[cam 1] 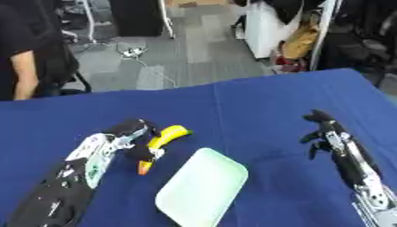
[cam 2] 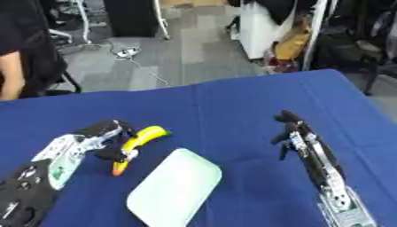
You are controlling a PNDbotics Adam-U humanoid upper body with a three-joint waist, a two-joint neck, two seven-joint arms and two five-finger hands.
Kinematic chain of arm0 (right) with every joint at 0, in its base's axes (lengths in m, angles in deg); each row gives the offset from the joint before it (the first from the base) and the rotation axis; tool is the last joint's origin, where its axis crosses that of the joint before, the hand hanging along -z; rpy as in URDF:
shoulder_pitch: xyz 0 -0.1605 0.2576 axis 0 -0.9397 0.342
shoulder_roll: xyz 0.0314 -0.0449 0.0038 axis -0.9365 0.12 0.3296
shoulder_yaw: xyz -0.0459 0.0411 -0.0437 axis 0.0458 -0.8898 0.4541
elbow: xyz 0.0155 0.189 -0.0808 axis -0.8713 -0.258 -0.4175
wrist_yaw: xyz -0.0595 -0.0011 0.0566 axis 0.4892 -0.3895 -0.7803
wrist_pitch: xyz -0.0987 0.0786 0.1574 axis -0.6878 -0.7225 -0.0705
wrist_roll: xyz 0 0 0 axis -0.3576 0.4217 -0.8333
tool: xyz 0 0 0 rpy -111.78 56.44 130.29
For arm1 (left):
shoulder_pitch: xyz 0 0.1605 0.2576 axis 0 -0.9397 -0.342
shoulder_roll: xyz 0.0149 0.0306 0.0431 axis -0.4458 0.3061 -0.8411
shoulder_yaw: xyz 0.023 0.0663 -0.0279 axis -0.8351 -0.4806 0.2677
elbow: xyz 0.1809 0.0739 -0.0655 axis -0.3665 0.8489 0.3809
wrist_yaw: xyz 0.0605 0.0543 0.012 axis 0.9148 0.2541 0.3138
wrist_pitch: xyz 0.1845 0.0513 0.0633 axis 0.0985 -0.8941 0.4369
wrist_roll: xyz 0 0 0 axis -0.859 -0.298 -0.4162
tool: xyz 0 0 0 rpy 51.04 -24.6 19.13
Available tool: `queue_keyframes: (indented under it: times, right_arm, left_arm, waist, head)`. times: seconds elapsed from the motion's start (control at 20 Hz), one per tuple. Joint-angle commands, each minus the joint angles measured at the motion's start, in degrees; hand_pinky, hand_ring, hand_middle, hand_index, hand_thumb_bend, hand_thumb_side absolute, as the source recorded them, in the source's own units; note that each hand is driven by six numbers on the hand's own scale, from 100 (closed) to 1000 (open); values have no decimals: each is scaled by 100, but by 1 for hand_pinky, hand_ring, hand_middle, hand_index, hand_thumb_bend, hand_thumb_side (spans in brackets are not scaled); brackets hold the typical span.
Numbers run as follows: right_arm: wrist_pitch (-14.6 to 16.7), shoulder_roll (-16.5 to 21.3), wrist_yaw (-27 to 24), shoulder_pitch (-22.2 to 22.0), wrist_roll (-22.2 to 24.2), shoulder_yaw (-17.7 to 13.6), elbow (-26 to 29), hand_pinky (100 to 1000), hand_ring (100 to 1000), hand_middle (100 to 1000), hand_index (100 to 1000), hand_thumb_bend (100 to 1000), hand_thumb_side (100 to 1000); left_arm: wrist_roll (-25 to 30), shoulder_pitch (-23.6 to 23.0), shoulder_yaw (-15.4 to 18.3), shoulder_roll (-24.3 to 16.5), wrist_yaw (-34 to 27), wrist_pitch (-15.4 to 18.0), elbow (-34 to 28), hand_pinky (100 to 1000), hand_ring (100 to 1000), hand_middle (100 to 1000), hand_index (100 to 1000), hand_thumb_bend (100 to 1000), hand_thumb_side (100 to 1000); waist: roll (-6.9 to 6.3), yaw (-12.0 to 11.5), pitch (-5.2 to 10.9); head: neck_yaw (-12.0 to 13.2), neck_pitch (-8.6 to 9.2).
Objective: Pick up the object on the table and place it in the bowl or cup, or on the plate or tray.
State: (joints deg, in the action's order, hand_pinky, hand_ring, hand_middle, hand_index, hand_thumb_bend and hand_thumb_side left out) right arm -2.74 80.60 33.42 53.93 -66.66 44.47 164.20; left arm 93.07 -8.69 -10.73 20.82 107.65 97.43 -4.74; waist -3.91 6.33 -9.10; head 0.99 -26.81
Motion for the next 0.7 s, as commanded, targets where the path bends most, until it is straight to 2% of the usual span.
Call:
queue_keyframes:
  times: [0.05,0.2,0.7]
  right_arm:
    - [-10,40,9,106,13,-2,139,325,571,841,961,100,876]
    - [-13,36,17,113,28,15,148,325,572,842,962,100,877]
    - [-22,26,27,146,57,62,169,325,571,842,962,100,879]
  left_arm:
    - [-10,27,37,-98,113,-21,56,537,626,709,792,100,670]
    - [-37,34,84,-131,140,-96,99,532,586,707,803,100,669]
    - [-195,106,248,-255,81,-374,299,537,592,712,845,100,687]
  waist:
    - [3,14,51]
    - [-9,28,34]
    - [-55,124,-34]
  head:
    - [-73,97]
    - [-89,122]
    - [-82,199]
